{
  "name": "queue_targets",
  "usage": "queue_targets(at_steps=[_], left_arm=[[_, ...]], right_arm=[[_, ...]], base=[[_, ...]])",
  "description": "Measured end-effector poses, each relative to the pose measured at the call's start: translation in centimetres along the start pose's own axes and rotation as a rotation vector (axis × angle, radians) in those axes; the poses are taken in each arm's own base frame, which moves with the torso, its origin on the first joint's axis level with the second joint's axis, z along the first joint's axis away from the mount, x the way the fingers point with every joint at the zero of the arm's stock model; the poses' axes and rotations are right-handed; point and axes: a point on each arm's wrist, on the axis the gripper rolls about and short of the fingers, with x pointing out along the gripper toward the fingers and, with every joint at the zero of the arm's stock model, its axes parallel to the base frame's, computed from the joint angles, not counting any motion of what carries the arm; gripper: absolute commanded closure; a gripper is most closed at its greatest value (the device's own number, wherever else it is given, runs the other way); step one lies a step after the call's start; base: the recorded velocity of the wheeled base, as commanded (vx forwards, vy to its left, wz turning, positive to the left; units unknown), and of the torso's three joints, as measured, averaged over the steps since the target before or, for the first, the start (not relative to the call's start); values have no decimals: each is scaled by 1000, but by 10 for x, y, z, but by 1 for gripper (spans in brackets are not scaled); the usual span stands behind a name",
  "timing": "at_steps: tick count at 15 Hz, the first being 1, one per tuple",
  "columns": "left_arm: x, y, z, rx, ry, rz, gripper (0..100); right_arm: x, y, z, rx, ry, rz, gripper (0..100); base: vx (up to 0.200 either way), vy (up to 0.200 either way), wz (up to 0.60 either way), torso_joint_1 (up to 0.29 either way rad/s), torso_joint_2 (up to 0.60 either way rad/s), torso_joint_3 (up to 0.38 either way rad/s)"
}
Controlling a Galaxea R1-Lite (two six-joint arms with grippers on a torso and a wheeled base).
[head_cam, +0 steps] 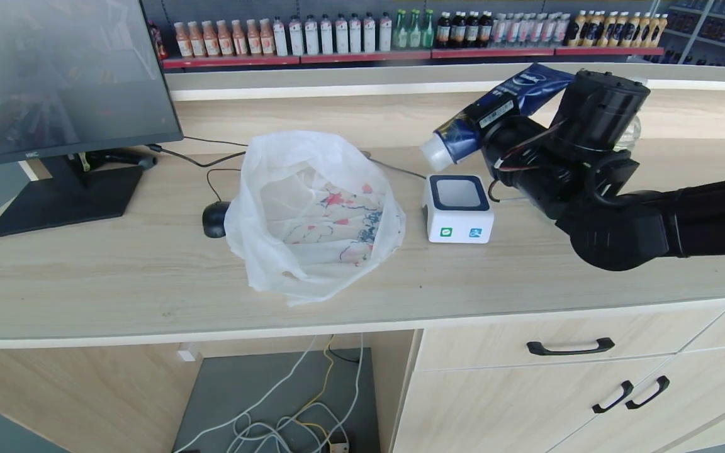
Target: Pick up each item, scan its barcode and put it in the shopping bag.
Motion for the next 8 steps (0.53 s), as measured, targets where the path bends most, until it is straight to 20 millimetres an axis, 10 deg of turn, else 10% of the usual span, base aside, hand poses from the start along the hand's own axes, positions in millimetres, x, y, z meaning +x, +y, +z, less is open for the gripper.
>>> queue_targets(at_steps=[8], left_arm=[[0, 0, 0, 0, 0, -1, 0]], right_arm=[[6, -4, -22, 23, 61, -28, 100]], base=[[0, 0, 0, 0, 0, 0]])
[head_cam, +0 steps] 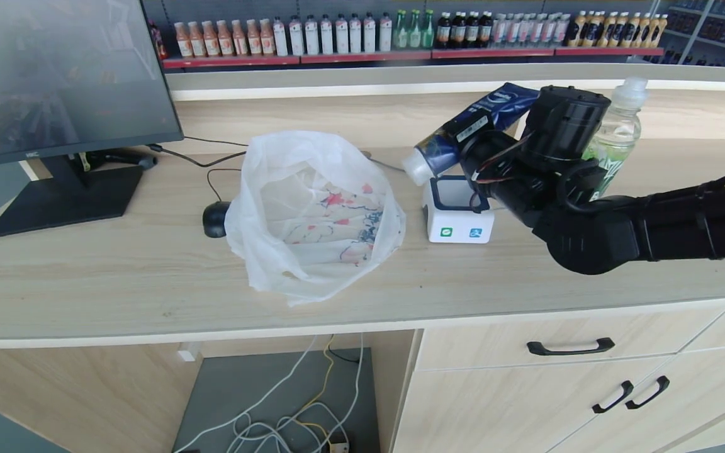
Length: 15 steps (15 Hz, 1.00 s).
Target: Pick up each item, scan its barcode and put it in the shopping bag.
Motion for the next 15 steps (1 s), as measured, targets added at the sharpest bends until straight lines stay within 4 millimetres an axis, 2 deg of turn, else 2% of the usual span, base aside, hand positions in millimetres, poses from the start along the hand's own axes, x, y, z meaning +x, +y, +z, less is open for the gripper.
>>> queue_targets(at_steps=[5, 15], left_arm=[[0, 0, 0, 0, 0, 1, 0], [0, 0, 0, 0, 0, 0, 0]], right_arm=[[3, -18, -4, 2, -9, -61, 100], [5, -31, 7, 37, -33, -91, 100]], base=[[0, 0, 0, 0, 0, 0], [0, 0, 0, 0, 0, 0]])
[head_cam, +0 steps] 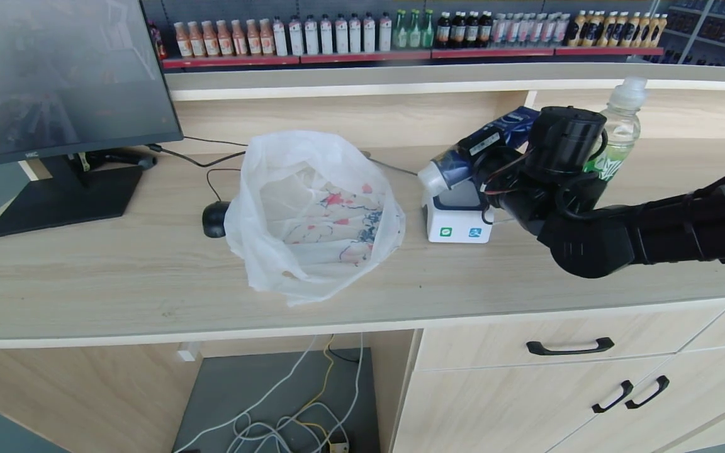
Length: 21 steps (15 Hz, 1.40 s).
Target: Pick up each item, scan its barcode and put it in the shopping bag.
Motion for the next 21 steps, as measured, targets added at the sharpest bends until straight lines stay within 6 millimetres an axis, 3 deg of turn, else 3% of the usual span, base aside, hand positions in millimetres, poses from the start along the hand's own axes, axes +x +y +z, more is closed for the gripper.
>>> queue_targets(at_steps=[10, 21], left_arm=[[0, 0, 0, 0, 0, 0, 0], [0, 0, 0, 0, 0, 0, 0]], right_arm=[[4, -6, -6, 26, 19, -7, 100], [9, -16, 4, 91, -4, -24, 100]], base=[[0, 0, 0, 0, 0, 0], [0, 0, 0, 0, 0, 0]])
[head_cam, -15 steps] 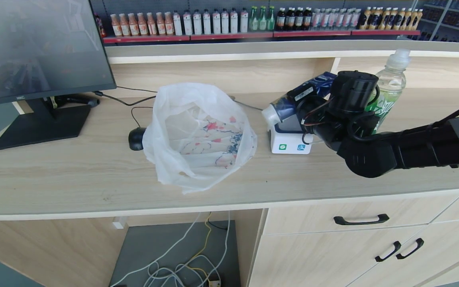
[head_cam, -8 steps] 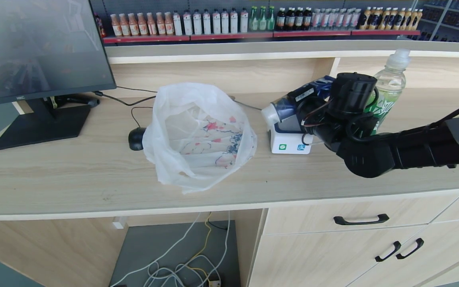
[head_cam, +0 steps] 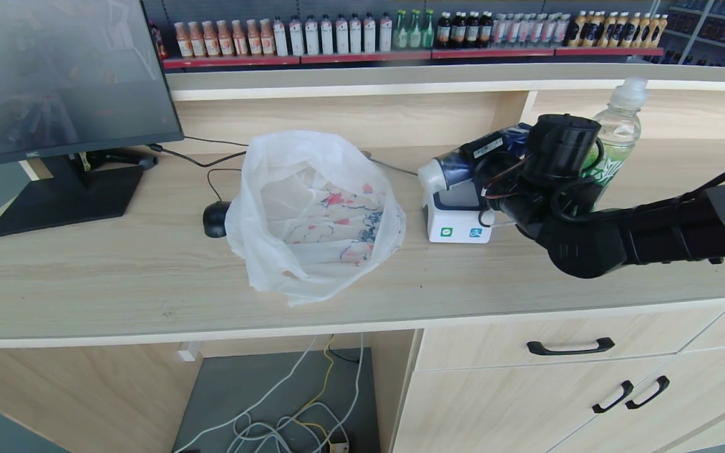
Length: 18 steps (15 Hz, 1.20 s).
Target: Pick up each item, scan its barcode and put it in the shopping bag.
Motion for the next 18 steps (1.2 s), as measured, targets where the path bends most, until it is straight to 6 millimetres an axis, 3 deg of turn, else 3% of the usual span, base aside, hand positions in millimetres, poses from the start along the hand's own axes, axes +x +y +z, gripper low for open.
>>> queue_targets(at_steps=[18], left_arm=[[0, 0, 0, 0, 0, 0, 0]], right_arm=[[3, 3, 3, 3, 6, 23, 100]], base=[[0, 0, 0, 0, 0, 0]])
